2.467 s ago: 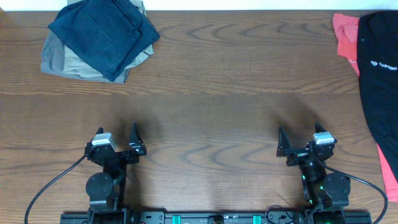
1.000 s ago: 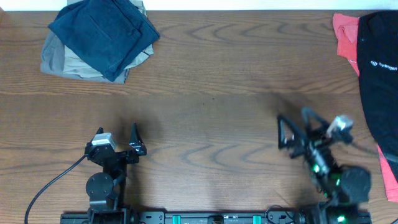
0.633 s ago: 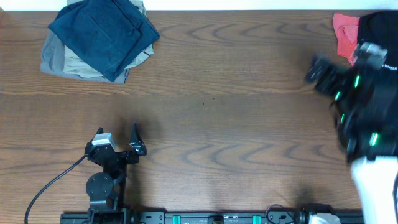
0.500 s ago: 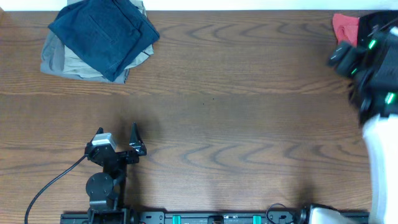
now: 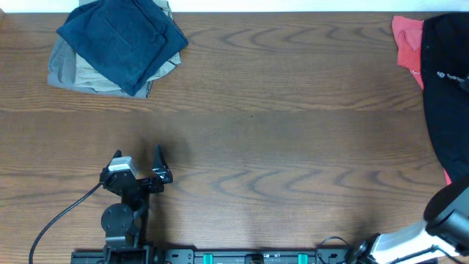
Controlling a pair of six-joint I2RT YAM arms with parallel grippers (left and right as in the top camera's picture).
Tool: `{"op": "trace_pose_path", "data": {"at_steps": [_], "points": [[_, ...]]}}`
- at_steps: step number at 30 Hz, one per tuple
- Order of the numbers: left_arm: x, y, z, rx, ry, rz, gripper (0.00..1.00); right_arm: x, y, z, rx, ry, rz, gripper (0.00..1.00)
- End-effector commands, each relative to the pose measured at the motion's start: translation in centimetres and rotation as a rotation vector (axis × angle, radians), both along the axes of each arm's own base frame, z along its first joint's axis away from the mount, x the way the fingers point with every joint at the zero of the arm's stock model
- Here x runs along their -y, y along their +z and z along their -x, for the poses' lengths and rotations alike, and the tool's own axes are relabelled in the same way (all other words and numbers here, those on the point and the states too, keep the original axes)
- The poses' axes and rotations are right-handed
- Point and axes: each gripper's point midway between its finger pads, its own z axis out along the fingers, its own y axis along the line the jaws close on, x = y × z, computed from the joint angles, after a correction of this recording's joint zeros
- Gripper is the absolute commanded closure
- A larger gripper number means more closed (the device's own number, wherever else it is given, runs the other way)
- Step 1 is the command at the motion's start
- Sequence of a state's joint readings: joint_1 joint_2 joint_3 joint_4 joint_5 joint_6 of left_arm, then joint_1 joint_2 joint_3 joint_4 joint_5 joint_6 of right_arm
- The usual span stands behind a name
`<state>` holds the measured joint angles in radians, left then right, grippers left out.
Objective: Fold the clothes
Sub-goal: 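Reach the right gripper to the black t-shirt at the right edge and grasp it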
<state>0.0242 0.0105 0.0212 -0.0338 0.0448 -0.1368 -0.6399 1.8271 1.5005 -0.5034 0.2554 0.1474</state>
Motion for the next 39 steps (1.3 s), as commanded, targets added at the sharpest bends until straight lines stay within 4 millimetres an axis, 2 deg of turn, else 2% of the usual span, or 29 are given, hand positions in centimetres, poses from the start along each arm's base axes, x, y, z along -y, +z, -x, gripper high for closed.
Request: {"op": "trace_pose_path", "data": {"at_steps": [1, 5, 7, 12, 15, 21, 27, 30, 33, 39], "points": [[-0.3, -1.6, 0.1, -0.049, 0.020, -0.008, 0.02, 2.9, -1.5, 0.5, 0.024, 0.002, -0.034, 0.01], [-0.3, -1.6, 0.1, -0.049, 0.020, -0.008, 0.02, 5.7, -4.9, 1.3, 0.060, 0.009, -0.105, 0.05], [-0.3, -1.6, 0.1, -0.049, 0.020, -0.008, 0.02, 6.5, -6.8, 1.7, 0.058, 0.011, -0.136, 0.09], [-0.3, -1.6, 0.1, -0.049, 0.020, -0.008, 0.02, 7.5, -11.5, 2.0, 0.015, 0.002, -0.176, 0.10], [-0.3, -1.6, 0.1, -0.049, 0.020, -0.008, 0.02, 7.8, -13.2, 1.7, 0.013, 0.001, -0.178, 0.09], [-0.3, -1.6, 0.1, -0.049, 0.020, -0.008, 0.02, 8.7, -13.9, 0.6, 0.098, -0.058, -0.183, 0.09], [-0.3, -1.6, 0.1, -0.049, 0.020, -0.008, 0.02, 9.0, -12.4, -1.6, 0.254, -0.056, -0.208, 0.11], [-0.3, -1.6, 0.1, -0.049, 0.020, -0.008, 0.02, 9.2, -12.3, -2.0, 0.274, -0.059, -0.199, 0.12], [-0.3, -1.6, 0.1, -0.049, 0.020, -0.008, 0.02, 9.1, -13.0, -2.3, 0.274, -0.054, -0.201, 0.15], [-0.3, -1.6, 0.1, -0.049, 0.020, -0.008, 0.02, 9.0, -15.7, -2.1, 0.293, -0.121, -0.265, 0.17]]}}
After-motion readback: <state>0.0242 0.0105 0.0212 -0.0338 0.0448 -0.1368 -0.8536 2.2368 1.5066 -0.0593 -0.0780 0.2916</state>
